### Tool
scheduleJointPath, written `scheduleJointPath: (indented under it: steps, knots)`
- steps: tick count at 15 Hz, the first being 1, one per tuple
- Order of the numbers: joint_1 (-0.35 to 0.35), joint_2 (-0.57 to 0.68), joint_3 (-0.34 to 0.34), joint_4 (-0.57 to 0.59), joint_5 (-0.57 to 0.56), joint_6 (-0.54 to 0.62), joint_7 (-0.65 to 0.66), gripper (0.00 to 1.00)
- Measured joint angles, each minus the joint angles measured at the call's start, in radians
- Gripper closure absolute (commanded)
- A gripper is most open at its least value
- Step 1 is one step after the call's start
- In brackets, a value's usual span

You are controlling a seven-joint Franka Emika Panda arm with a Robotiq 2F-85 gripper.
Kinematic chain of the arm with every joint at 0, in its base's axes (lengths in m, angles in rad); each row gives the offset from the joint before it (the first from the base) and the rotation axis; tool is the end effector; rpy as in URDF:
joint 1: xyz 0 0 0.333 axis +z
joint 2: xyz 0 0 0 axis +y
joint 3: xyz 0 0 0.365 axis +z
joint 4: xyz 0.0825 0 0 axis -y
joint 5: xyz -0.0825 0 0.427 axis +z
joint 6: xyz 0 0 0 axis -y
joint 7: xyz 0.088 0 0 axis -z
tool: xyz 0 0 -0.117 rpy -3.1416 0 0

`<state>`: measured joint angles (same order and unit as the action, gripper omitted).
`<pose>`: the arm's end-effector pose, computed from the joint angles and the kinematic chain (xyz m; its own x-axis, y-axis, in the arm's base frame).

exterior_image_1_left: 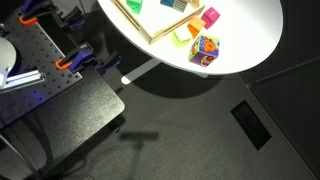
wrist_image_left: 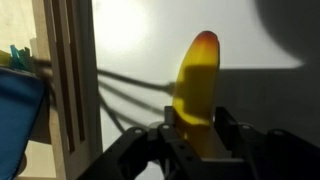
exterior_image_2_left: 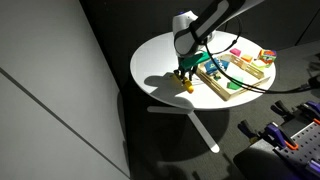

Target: Put the banana in the box

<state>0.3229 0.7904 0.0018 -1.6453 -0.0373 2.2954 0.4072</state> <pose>0.6903 0.2311 0.1316 0.9910 -0.0604 -0.1196 -0.0515 -0.9957 0.0765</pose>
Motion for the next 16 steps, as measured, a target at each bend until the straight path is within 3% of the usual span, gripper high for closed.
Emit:
scheduleJointPath:
  steps: [1, 16]
  knots:
    - [0.000, 0.003, -0.001, 0.000, 0.000, 0.000, 0.000, 0.86]
    - [-0.003, -0.024, -0.009, 0.003, 0.000, -0.018, 0.001, 0.86]
